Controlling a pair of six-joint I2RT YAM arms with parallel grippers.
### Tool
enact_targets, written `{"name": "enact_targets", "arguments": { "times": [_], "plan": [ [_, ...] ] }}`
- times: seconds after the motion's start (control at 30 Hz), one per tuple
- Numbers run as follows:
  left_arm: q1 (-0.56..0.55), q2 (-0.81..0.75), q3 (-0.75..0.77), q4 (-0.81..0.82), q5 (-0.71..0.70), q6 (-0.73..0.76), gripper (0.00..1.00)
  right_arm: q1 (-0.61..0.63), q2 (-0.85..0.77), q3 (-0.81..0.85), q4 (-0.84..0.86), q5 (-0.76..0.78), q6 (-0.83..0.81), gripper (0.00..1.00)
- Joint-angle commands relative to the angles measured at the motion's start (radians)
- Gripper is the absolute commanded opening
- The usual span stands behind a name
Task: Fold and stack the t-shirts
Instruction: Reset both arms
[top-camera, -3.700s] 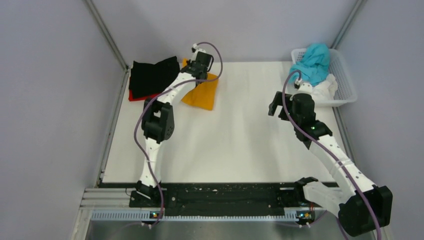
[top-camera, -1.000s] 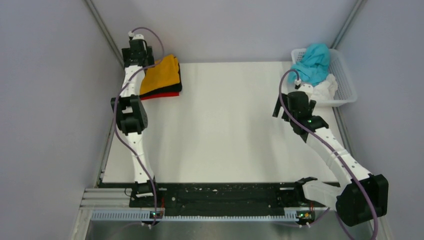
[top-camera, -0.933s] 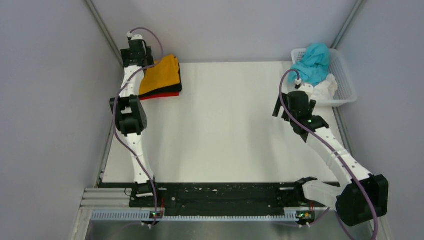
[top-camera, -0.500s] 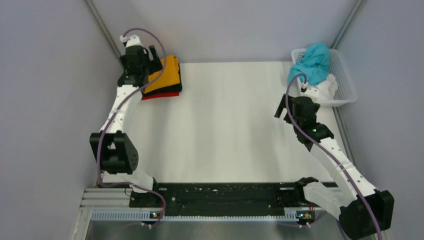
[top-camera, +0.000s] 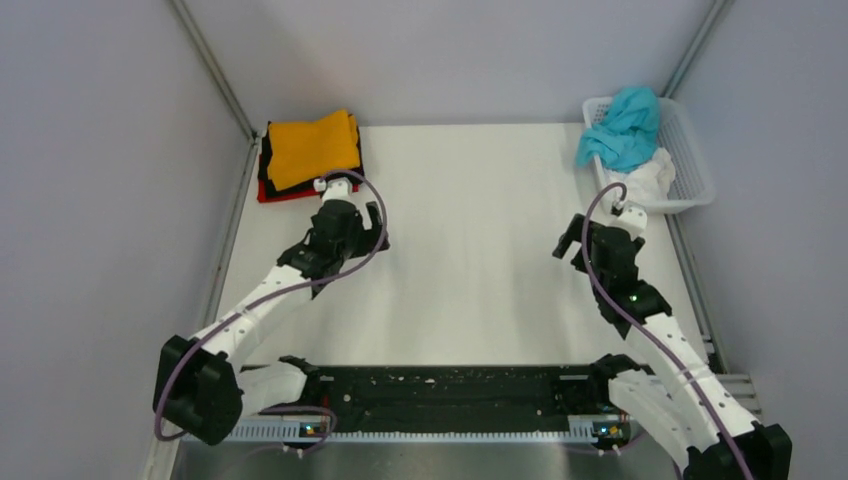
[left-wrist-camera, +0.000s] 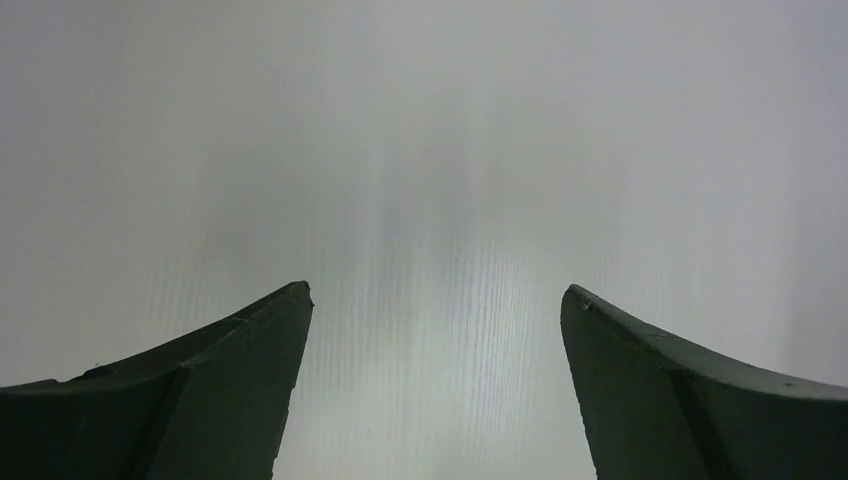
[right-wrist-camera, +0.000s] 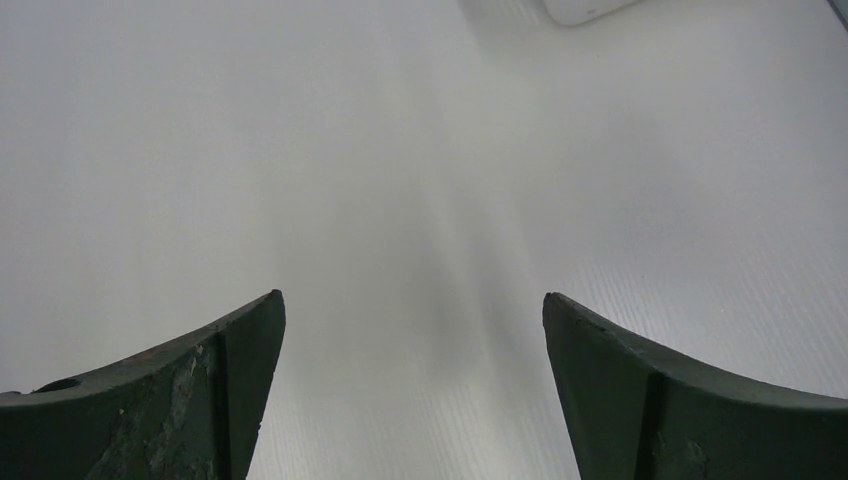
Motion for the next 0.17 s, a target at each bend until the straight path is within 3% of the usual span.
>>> {"name": "enact_targets", "arguments": {
  "times": [0.0, 0.13],
  "plan": [
    [-0.015, -0.118, -0.063, 0.047, -0.025, -0.105, 0.99, -0.009, -0.036, -0.035, 0.076, 0.017, 0.022, 0.99],
    [-0.018, -0.147, -0.084, 0.052, -0.028, -0.124, 0.99, -0.008, -0.027, -0.028, 0.077, 0.019, 0.012, 0.99]
  ]
}}
